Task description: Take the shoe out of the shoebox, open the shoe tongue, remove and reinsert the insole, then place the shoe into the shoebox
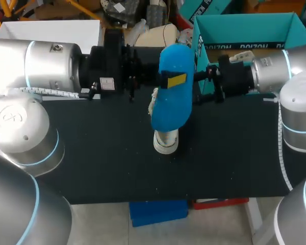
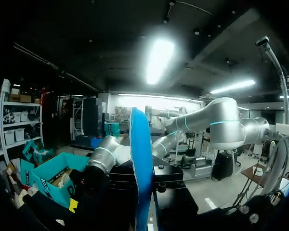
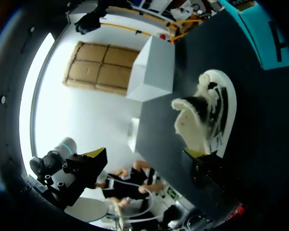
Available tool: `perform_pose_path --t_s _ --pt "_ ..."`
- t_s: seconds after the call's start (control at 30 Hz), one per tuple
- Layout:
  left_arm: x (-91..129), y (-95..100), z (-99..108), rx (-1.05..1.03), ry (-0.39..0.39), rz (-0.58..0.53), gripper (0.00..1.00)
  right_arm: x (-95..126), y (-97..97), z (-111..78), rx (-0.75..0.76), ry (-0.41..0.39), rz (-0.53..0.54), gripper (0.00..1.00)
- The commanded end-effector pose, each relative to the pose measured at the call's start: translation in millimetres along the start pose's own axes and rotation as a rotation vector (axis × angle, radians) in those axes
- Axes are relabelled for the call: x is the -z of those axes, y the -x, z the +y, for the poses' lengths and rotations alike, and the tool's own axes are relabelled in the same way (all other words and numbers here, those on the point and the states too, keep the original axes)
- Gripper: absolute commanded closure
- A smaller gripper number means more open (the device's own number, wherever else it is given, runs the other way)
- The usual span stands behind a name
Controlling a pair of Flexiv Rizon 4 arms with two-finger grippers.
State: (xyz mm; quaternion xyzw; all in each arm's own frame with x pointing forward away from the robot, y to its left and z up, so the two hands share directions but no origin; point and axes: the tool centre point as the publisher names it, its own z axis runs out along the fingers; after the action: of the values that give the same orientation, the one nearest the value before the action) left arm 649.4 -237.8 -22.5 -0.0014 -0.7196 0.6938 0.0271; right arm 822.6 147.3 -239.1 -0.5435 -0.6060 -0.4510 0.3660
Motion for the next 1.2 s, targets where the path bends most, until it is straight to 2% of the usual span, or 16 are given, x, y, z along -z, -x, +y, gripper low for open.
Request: perform_pose_path --t_s 0.03,0.2,0.27,0.33,1.1,1.2 --pt "-12 3.8 24 -0.428 -0.042 -0.026 1.0 -2 0.5 0.1 0.001 0.002 0.0 0.0" --pt "-12 6.8 40 -0.696 -0.16 -0.07 1.0 -2 0.5 0.1 0.001 0.002 0.0 0.0" --pt "-10 7.5 43 -0.758 -0.243 -0.083 1.0 -2 0.5 0.1 0.001 0.002 0.0 0.0" --pt "-10 11.0 44 -0.709 -0.24 -0.105 1.0 -2 0.5 0.1 0.001 0.002 0.0 0.0" --pt "-10 11.0 44 -0.709 -0.24 -0.105 1.0 -2 0.5 0.1 0.001 0.002 0.0 0.0" --pt "-8 5.7 59 -0.775 -0.255 -0.083 1.0 -2 0.5 0.1 0.001 0.002 0.0 0.0"
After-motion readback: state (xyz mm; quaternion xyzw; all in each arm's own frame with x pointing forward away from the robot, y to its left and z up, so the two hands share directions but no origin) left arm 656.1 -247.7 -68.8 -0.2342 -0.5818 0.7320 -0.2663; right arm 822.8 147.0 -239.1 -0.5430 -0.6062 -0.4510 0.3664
